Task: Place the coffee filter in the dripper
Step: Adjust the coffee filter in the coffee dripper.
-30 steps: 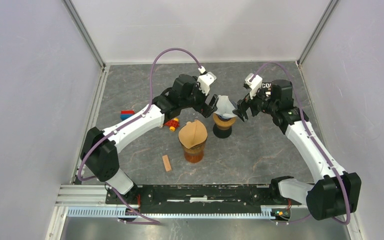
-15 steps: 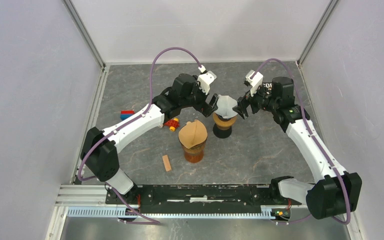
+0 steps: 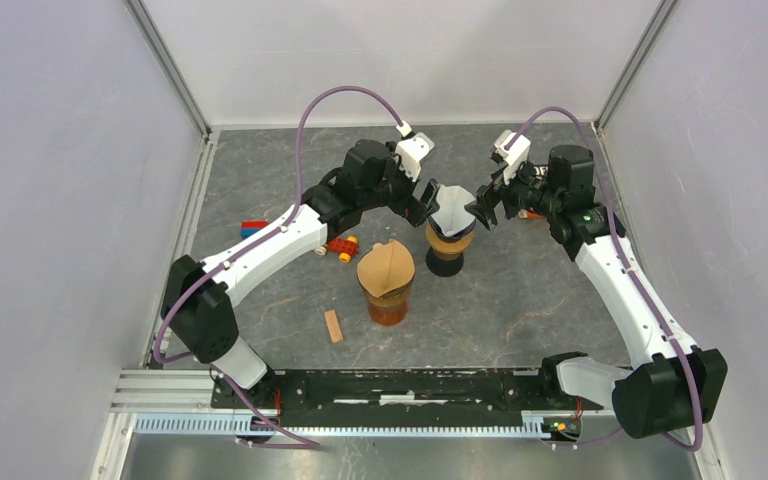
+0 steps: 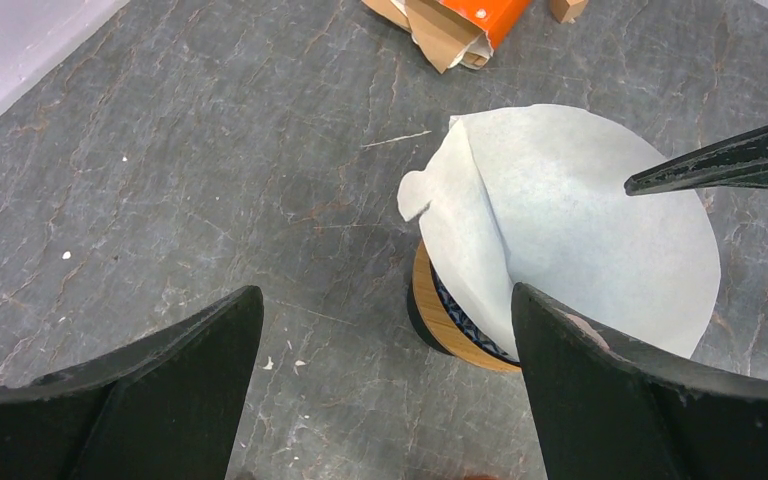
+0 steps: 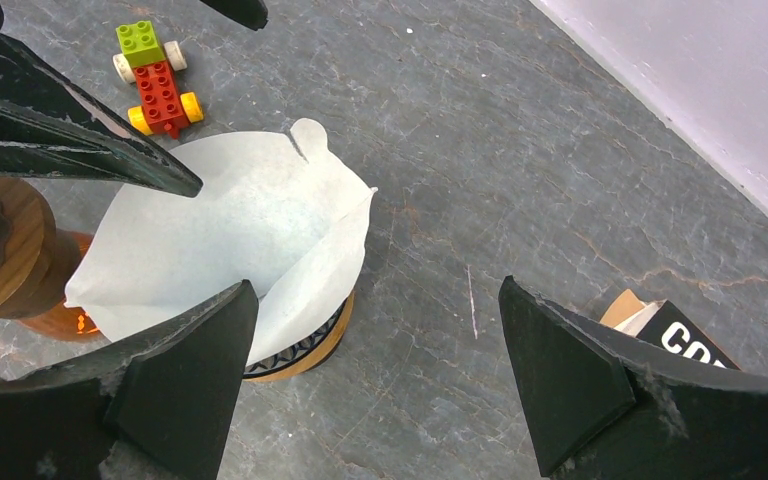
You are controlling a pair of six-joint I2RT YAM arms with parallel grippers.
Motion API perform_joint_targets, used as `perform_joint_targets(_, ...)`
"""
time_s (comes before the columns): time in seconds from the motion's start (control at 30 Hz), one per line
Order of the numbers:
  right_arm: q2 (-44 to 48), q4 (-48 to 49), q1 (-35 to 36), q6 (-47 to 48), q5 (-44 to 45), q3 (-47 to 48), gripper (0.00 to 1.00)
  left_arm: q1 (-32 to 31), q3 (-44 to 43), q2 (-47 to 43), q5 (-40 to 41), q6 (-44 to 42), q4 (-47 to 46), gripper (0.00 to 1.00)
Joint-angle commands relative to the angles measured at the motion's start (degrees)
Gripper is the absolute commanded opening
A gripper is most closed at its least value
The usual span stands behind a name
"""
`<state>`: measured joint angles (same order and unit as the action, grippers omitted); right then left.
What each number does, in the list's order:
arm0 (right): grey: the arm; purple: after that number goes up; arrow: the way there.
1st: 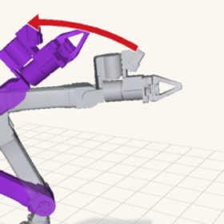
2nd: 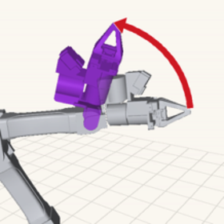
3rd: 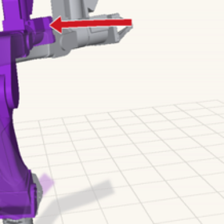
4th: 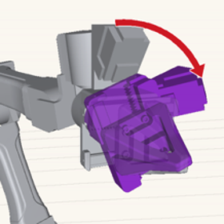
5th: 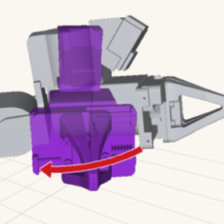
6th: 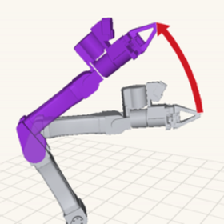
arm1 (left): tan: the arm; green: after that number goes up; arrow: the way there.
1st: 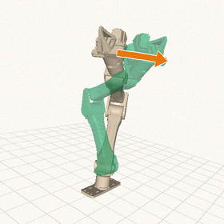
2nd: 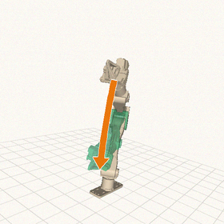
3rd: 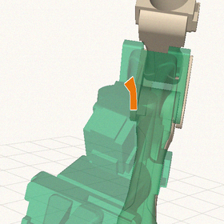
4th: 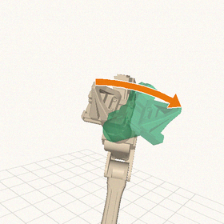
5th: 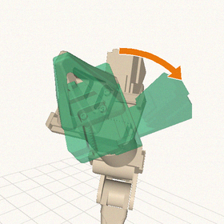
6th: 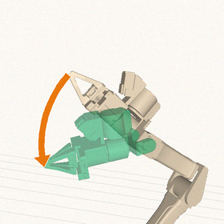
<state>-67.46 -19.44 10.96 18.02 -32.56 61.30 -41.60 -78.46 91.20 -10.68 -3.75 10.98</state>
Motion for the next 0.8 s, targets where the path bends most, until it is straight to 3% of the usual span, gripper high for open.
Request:
perform_joint_targets(0.0,-0.1,0.0,-0.2,-0.5,-0.9,2.2,0.98,-0.2,-2.6,-2.2,-0.8,-3.2,-0.6,1.00)
perform_joint_targets(0.53,0.4,0.1,-0.3,-1.6,-1.3,4.1,0.98,-0.1,-4.1,-5.0,-0.9,1.1,0.7,1.00)
perform_joint_targets(0.77,5.3,3.5,-0.5,-1.8,7.9,5.2,0.98,5.6,-0.7,-13.3,4.2,3.2,2.6,1.00)
